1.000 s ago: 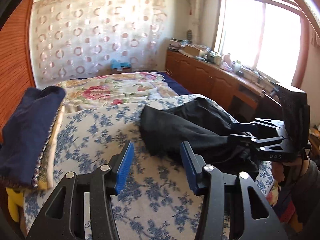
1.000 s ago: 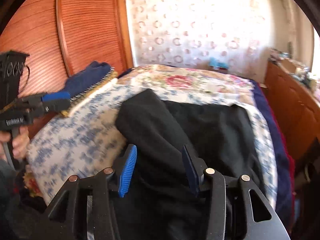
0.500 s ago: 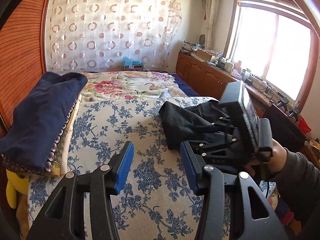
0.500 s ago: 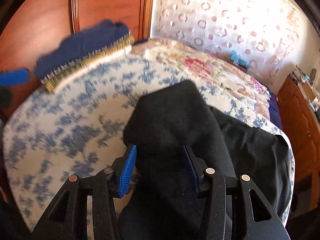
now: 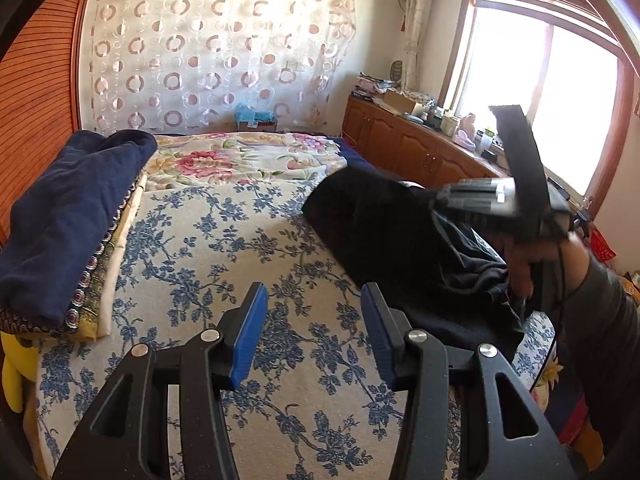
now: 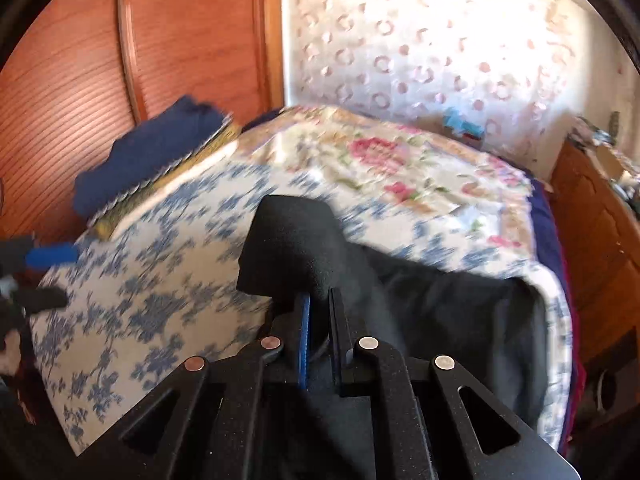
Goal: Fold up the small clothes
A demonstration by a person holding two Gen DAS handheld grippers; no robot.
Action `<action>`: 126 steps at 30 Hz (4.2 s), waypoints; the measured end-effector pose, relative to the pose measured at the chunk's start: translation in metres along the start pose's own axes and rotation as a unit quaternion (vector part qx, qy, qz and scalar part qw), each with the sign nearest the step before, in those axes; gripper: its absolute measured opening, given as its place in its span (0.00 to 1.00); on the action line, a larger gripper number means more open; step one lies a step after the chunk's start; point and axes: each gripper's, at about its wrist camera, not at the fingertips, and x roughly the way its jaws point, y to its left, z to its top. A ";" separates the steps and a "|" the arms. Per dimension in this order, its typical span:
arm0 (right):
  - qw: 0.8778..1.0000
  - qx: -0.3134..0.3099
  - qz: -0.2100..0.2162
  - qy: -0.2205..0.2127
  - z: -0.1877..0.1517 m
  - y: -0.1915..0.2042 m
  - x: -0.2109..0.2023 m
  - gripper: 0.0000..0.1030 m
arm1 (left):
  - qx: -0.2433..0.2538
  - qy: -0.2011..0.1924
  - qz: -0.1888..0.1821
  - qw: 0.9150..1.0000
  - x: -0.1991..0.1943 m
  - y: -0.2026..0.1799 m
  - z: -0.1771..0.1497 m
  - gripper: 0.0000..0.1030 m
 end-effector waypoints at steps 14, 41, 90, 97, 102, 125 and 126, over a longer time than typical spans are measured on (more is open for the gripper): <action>0.980 0.109 -0.161 0.031 0.006 -0.101 -0.010 0.18 | 0.010 0.013 -0.010 1.000 0.010 -0.014 -0.003 0.48; 0.997 0.046 -0.054 0.019 -0.150 0.008 -0.109 0.42 | 0.050 0.038 -0.028 0.998 0.040 -0.064 -0.010 0.48; 0.986 0.079 -0.138 -0.047 -0.137 -0.040 -0.206 0.32 | 0.074 0.010 0.011 0.997 0.065 -0.076 0.014 0.48; 0.996 0.037 -0.073 -0.020 -0.061 -0.030 -0.120 0.34 | 0.088 0.018 -0.002 0.996 0.086 -0.072 0.042 0.48; 0.999 0.017 -0.032 0.028 -0.023 -0.036 -0.046 0.34 | 0.098 0.021 0.003 0.995 0.098 -0.068 0.055 0.49; 0.981 0.107 -0.152 0.050 0.003 -0.188 -0.039 0.30 | 0.102 0.073 0.014 0.992 0.173 -0.045 0.083 0.49; 0.982 0.103 -0.149 0.050 0.005 -0.186 -0.035 0.35 | 0.100 0.077 0.011 0.992 0.178 -0.043 0.085 0.49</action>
